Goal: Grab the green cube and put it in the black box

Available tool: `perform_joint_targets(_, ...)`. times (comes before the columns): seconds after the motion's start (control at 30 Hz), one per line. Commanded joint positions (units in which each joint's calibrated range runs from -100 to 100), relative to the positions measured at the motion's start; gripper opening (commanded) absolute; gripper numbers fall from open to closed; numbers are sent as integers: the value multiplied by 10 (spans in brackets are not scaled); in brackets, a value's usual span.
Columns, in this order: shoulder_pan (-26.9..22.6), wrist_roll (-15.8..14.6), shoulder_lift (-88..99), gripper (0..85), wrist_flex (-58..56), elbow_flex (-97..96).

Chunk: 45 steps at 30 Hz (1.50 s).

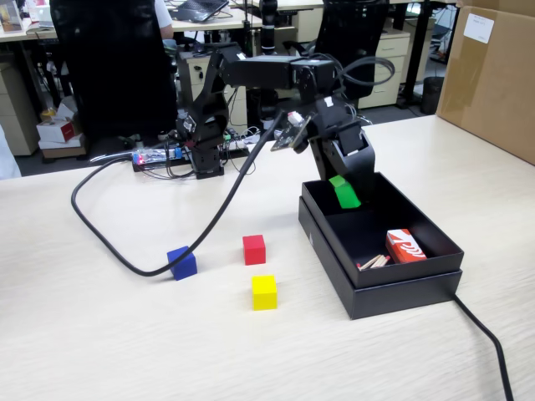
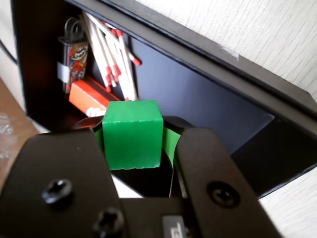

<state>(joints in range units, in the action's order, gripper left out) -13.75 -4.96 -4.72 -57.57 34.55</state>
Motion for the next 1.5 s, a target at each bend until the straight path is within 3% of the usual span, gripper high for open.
perform_joint_targets(0.0,0,3,4,9,8,48)
perform_joint_targets(0.23,-1,3,-29,13,9,8)
perform_joint_targets(0.33,-2,3,-38,133,9,-24)
perform_joint_targets(0.47,-2,3,-45,142,9,-42)
perform_joint_targets(0.57,-4,4,-46,257,9,-52)
perform_joint_targets(0.73,-6,3,-46,259,9,-54)
perform_joint_targets(0.9,-7,3,-35,376,9,-54)
perform_joint_targets(0.97,-7,3,0,416,9,-54)
perform_joint_targets(1.2,8,2,149,420,21,-54)
perform_joint_targets(1.47,58,12,378,463,50,-171)
